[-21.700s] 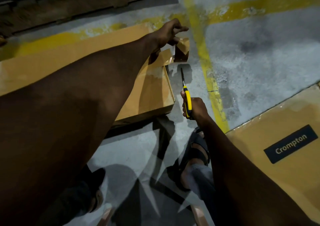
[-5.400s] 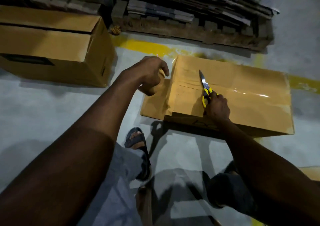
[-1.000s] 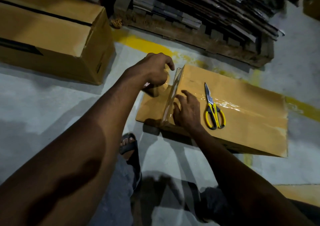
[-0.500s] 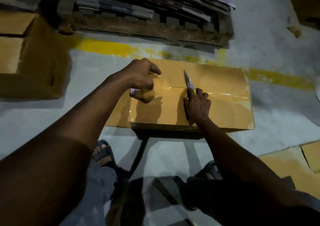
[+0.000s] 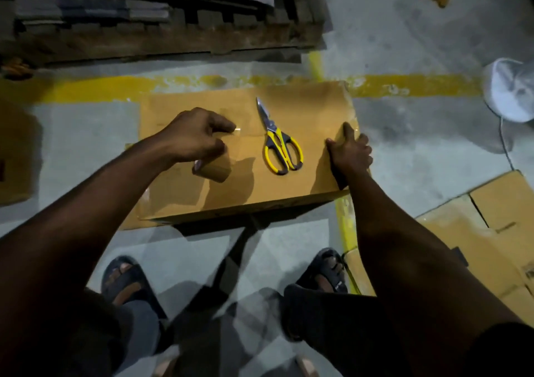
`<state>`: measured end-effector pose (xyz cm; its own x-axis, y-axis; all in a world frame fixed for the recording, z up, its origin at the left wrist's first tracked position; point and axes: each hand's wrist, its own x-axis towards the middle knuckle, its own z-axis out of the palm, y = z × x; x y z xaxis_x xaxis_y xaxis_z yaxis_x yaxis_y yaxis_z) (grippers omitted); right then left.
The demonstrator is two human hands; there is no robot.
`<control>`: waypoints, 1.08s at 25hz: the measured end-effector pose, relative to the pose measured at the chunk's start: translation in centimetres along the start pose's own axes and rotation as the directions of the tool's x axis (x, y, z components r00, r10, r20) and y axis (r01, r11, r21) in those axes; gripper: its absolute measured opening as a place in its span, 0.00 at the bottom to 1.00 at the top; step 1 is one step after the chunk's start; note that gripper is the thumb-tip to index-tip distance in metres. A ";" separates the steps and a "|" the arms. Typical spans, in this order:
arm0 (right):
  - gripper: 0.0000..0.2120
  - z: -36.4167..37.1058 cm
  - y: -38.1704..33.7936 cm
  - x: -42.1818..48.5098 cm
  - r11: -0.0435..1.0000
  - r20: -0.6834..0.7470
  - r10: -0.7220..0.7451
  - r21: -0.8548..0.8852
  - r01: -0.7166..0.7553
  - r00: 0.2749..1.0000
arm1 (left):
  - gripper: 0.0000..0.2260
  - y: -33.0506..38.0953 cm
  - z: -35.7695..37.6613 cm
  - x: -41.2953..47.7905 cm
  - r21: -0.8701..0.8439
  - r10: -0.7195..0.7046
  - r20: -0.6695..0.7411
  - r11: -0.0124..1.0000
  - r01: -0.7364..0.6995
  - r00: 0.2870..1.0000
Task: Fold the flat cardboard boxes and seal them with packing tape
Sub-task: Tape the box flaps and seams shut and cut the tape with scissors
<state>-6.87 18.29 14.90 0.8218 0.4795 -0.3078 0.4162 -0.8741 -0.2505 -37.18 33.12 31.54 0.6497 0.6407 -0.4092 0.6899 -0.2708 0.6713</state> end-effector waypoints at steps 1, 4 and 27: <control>0.32 0.0 -0.3 -0.5 0.999 0.006 -0.011 0.031 0.011 1.000 | 0.20 0.1 0.2 -0.1 -0.047 -0.005 0.005 0.999 0.005 1.000; 0.32 1.3 -3.2 -3.9 0.997 0.007 -0.054 0.061 0.054 0.999 | 0.15 0.1 0.6 -0.3 -0.185 -0.022 0.029 0.982 0.027 0.999; 0.07 2.5 -9.9 -4.5 0.482 -0.154 -0.324 0.822 0.303 0.934 | 0.15 2.0 6.4 18.6 -0.652 -0.095 0.111 0.744 0.145 0.989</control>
<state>-15.68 24.95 16.53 0.6922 0.7188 -0.0652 0.1291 -0.2121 -0.9687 -21.67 39.88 21.35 0.6124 0.5795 -0.5377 0.3999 0.3596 0.8431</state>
